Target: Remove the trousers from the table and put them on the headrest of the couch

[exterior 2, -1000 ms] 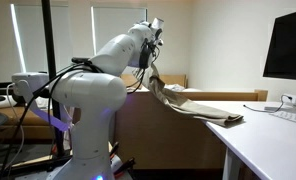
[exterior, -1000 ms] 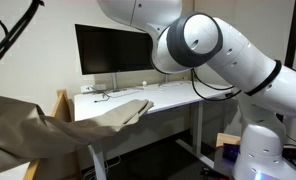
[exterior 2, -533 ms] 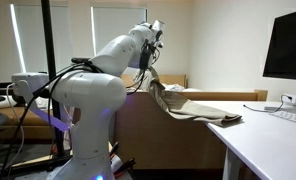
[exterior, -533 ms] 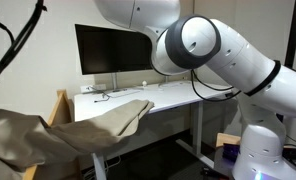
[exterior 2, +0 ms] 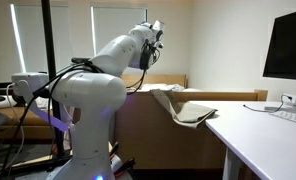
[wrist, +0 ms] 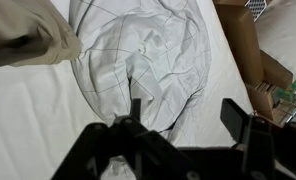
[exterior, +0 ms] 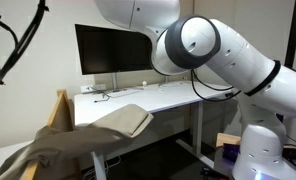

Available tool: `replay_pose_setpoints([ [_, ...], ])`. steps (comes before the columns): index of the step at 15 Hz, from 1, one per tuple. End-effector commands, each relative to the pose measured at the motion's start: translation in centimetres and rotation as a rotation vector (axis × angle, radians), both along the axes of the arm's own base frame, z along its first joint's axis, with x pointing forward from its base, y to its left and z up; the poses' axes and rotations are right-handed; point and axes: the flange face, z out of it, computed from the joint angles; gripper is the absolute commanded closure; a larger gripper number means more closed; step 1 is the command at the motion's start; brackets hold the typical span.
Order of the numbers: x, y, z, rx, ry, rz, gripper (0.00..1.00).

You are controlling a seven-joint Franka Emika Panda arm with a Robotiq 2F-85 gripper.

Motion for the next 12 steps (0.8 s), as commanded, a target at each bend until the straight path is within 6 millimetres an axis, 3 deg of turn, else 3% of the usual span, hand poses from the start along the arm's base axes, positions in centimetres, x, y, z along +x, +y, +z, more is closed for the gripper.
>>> replay_pose_setpoints([
  [1, -0.2, -0.7, 0.7, -0.014, 0.015, 0.007, 0.00],
  [8, -0.1, -2.4, 2.4, -0.112, -0.048, -0.063, 0.00],
  [12, 0.8, -5.5, 3.5, -0.288, -0.130, -0.180, 0.00],
])
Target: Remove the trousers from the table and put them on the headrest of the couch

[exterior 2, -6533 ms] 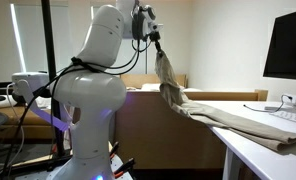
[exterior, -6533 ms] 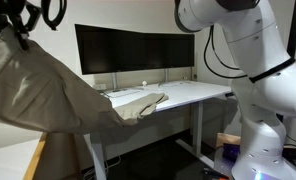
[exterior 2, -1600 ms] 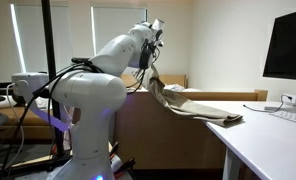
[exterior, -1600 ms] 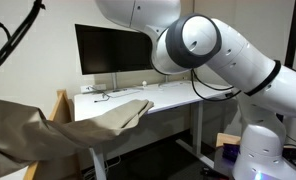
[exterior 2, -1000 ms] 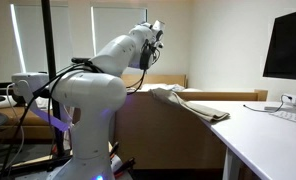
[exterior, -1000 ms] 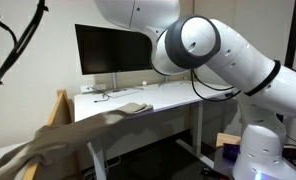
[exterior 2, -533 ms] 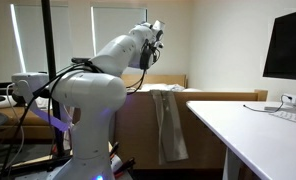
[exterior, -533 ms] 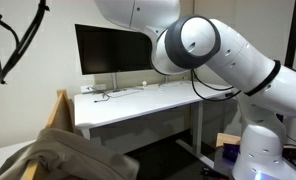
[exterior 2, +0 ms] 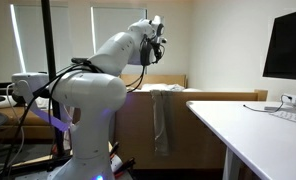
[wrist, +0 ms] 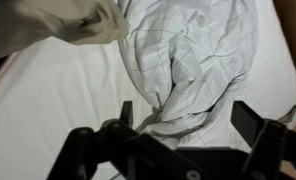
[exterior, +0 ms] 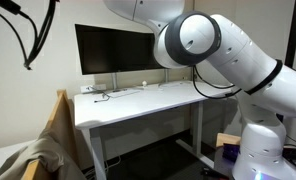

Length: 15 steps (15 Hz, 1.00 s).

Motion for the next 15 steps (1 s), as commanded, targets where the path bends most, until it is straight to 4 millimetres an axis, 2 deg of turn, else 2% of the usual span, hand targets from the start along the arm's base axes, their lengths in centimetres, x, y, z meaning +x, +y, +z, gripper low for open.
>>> replay_pose_setpoints([
  [1, 0.0, -2.6, 1.7, -0.149, -0.045, -0.122, 0.00],
  [4, -0.3, -4.5, 3.1, -0.235, -0.065, -0.252, 0.00],
  [8, -1.8, -6.5, 5.5, -0.332, -0.085, -0.425, 0.00],
  [11, -3.7, -7.5, 7.5, -0.358, -0.064, -0.539, 0.00],
  [15, -6.6, -7.8, 9.8, -0.379, -0.053, -0.660, 0.00],
])
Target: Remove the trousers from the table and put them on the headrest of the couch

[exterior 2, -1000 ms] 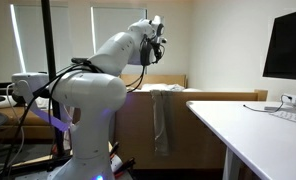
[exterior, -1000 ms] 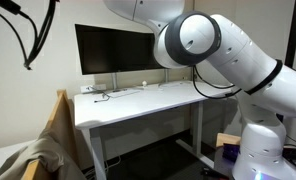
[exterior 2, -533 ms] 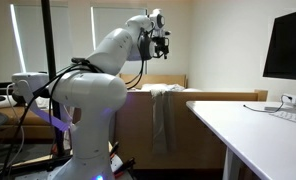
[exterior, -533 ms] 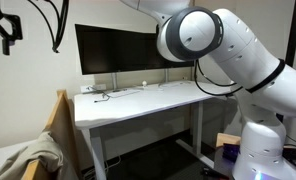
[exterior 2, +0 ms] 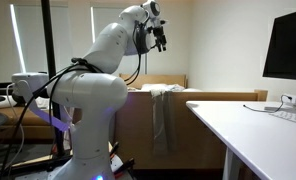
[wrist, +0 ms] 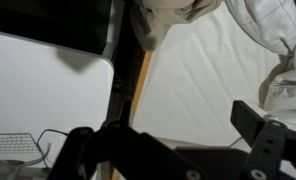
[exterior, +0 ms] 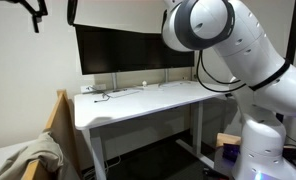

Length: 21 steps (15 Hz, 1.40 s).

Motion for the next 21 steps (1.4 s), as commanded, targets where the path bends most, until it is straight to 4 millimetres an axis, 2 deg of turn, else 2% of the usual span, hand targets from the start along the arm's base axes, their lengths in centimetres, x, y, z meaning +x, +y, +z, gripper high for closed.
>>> replay_pose_setpoints([
  [1, -3.2, -0.5, 2.6, -0.023, -0.006, -0.113, 0.00],
  [6, -7.6, -2.0, 6.4, -0.036, 0.017, -0.165, 0.00],
  [15, -15.7, -8.2, 12.5, -0.098, 0.131, -0.200, 0.00],
  [21, -18.8, -11.1, 14.6, -0.097, 0.179, -0.199, 0.00],
])
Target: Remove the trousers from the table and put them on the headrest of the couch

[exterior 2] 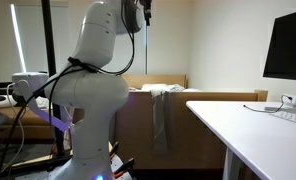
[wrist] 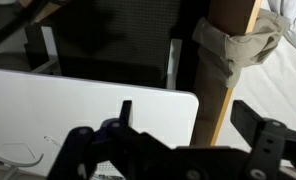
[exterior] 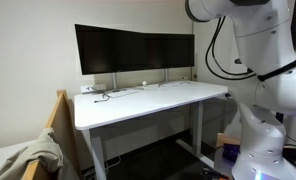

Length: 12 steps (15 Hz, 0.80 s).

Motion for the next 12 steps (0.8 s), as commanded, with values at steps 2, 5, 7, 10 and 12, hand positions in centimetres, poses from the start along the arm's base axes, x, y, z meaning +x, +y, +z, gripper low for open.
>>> replay_pose_setpoints([
  [2, -1.80, -1.65, 1.30, 0.002, 0.019, 0.004, 0.00],
  [5, -1.55, -1.93, 1.47, 0.006, 0.003, -0.015, 0.00],
  [7, -1.28, -1.22, 1.15, 0.012, 0.003, 0.000, 0.00],
  [10, -1.18, -0.98, 0.95, 0.010, 0.007, 0.004, 0.00],
  [12, -1.15, -0.94, 0.91, 0.010, 0.007, 0.004, 0.00],
])
